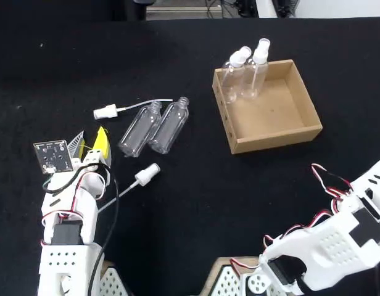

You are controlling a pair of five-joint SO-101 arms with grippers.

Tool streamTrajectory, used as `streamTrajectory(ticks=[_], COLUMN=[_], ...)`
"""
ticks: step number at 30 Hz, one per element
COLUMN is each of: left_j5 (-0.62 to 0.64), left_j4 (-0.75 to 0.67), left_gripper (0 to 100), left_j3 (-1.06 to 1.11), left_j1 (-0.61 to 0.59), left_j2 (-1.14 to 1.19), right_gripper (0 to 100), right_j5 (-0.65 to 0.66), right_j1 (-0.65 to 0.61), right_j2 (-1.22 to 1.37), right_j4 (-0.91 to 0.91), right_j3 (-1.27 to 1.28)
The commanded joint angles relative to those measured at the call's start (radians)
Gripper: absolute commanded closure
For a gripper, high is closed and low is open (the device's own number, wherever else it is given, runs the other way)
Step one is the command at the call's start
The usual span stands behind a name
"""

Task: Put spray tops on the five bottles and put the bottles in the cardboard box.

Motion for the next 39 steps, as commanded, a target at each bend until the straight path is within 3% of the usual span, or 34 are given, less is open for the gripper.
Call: streamTrajectory(ticks=[1,14,20,22,36,39], left_j5=[0.003,0.003,0.003,0.003,0.003,0.003], left_j4=[0.003,0.003,0.003,0.003,0.003,0.003], left_gripper=[85,85,85,85,85,85], left_j3=[0.021,0.021,0.021,0.021,0.021,0.021], left_j1=[0.012,0.012,0.012,0.012,0.012,0.012], left_j2=[-0.005,-0.005,-0.005,-0.005,-0.005,-0.005], right_gripper=[95.4,98.2,79.2,76.9,77.0,85.8], right_j5=[0.003,0.003,0.075,0.075,0.071,0.071], right_j1=[0.017,0.021,0.006,0.006,0.009,0.015], right_j2=[-0.005,-0.081,-0.031,-0.013,0.019,0.024], right_j4=[-0.029,-0.020,-0.029,-0.029,-0.031,-0.031], right_j3=[0.008,0.042,0.068,0.067,0.050,0.031])
